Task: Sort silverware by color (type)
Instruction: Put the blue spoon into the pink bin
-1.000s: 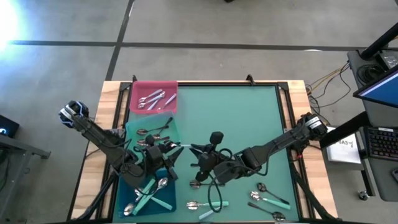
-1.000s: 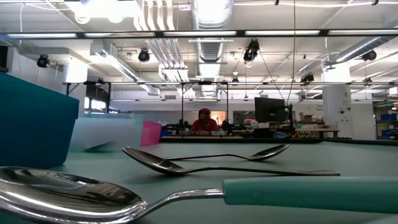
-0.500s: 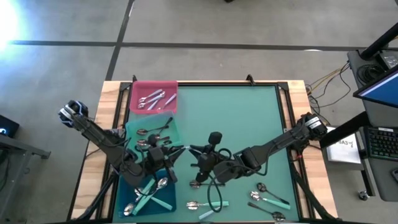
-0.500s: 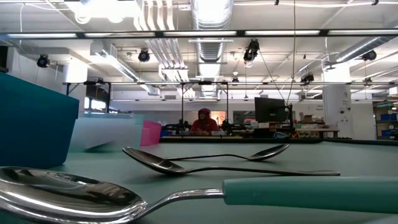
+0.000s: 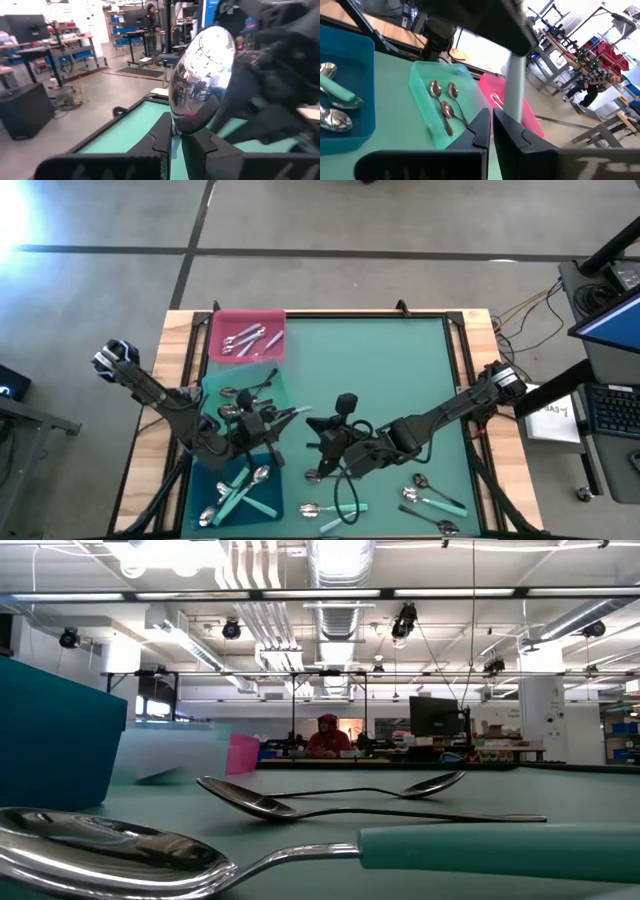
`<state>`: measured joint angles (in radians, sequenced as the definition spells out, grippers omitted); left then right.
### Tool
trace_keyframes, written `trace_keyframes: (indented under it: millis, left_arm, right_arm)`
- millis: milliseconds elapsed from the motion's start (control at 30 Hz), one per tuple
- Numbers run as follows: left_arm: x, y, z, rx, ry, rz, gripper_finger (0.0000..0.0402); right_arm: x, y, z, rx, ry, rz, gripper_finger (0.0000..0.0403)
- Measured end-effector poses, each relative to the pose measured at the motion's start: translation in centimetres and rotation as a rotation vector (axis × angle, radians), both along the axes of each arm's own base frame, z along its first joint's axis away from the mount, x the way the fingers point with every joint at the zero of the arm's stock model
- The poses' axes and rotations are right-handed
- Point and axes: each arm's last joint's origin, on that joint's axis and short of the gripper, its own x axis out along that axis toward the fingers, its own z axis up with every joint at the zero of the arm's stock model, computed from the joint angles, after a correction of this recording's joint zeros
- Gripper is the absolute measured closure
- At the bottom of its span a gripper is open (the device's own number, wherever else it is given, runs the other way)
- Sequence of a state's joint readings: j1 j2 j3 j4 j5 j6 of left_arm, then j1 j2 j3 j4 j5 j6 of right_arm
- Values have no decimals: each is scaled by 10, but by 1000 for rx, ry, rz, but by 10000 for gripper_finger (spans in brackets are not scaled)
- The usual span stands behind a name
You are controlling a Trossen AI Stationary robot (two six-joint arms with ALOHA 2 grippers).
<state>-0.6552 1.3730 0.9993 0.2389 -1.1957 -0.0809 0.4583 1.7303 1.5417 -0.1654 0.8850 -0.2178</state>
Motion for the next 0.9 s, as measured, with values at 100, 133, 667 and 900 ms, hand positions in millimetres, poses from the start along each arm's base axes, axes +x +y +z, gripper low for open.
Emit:
trace_keyframes:
  millis: [100,133,667,900]
  left_arm:
    - [-2,13,4,24,30,30,395]
    - [-4,19,5,33,47,43,395]
    - [-28,162,-3,-95,477,206,395]
    - [-46,227,-12,-111,701,346,395]
  right_arm:
    - [-4,-2,1,-14,36,-7,392]
    - [-4,-2,1,-12,44,-10,392]
    - [-2,-44,-6,1,173,-139,390]
    - [5,-87,-13,50,213,-251,390]
